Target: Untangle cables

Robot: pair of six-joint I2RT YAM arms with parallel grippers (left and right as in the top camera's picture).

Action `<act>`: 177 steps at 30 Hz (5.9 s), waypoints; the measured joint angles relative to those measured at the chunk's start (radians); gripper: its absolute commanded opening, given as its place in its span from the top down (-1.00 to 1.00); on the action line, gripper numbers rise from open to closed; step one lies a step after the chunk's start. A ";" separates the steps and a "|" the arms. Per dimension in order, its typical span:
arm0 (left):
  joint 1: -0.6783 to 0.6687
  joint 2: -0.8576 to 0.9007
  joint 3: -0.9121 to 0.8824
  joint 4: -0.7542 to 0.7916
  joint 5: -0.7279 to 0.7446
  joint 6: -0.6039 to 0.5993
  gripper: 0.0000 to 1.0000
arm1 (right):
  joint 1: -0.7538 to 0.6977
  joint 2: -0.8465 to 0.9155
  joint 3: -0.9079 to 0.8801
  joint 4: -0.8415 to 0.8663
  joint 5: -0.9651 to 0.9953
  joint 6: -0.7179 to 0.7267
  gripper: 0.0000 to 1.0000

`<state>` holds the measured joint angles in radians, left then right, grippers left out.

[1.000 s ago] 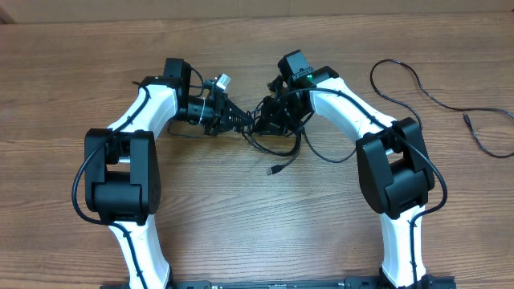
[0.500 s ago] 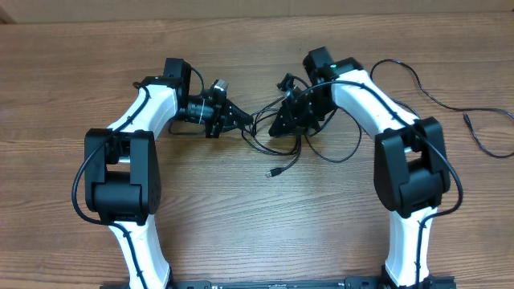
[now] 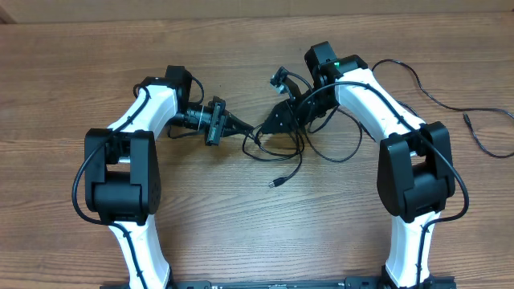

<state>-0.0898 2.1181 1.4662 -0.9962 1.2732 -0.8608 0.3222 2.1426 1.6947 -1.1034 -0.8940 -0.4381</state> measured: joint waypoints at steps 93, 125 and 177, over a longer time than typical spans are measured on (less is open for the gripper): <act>0.000 0.000 -0.001 0.005 0.201 0.030 0.92 | 0.043 0.000 0.037 -0.107 -0.097 -0.733 0.19; 0.001 0.000 -0.002 0.001 0.254 0.030 0.92 | 0.080 -0.008 0.058 -0.148 -0.198 -0.737 0.92; 0.036 0.000 -0.006 0.294 0.213 0.114 0.09 | -0.044 -0.010 0.071 -0.320 -0.262 -0.909 0.92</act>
<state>-0.0536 2.1181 1.4597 -0.7021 1.4860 -0.7467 0.2779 2.1326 1.7653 -1.4235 -1.1557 -1.3472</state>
